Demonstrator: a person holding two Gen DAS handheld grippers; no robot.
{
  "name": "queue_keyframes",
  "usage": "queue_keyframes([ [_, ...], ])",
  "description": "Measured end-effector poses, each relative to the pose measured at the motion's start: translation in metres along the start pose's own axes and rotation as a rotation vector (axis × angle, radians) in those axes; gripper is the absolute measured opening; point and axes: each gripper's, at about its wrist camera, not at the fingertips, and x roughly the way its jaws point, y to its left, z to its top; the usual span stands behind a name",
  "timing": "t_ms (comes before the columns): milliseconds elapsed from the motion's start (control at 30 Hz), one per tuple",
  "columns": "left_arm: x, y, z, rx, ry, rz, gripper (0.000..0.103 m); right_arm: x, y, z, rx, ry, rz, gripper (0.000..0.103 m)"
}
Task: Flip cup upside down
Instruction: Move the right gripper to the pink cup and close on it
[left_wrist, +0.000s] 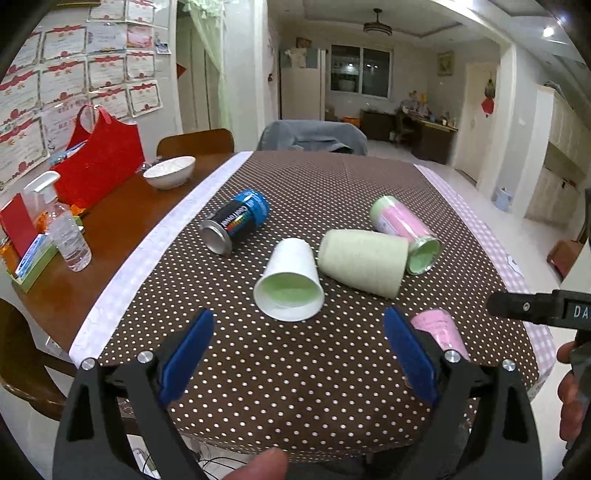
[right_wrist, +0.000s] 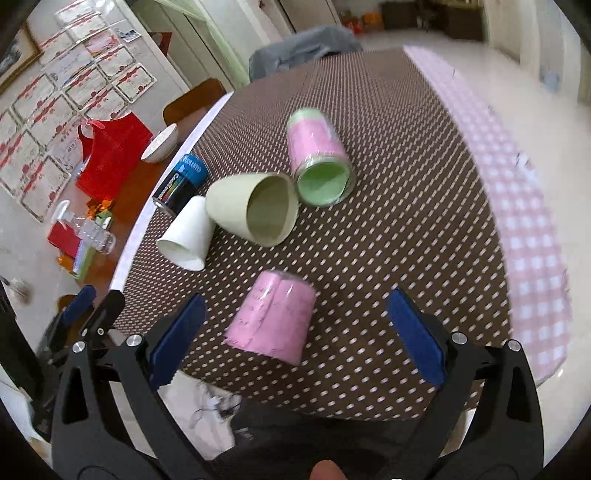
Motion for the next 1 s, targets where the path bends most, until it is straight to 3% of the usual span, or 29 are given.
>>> queue_keyframes([
  [767, 0.019, 0.044, -0.011, -0.096, -0.002, -0.02, 0.091, 0.083, 0.024, 0.023, 0.141, 0.322, -0.041, 0.096],
  [867, 0.02, 0.044, -0.012, -0.097, 0.0, -0.024, 0.091, 0.094, 0.027, 0.024, 0.137, 0.356, -0.053, 0.088],
  [1000, 0.021, 0.045, -0.014, -0.099, 0.003, -0.025, 0.091, 0.11, 0.025, 0.023, 0.123, 0.403, -0.083, 0.061],
])
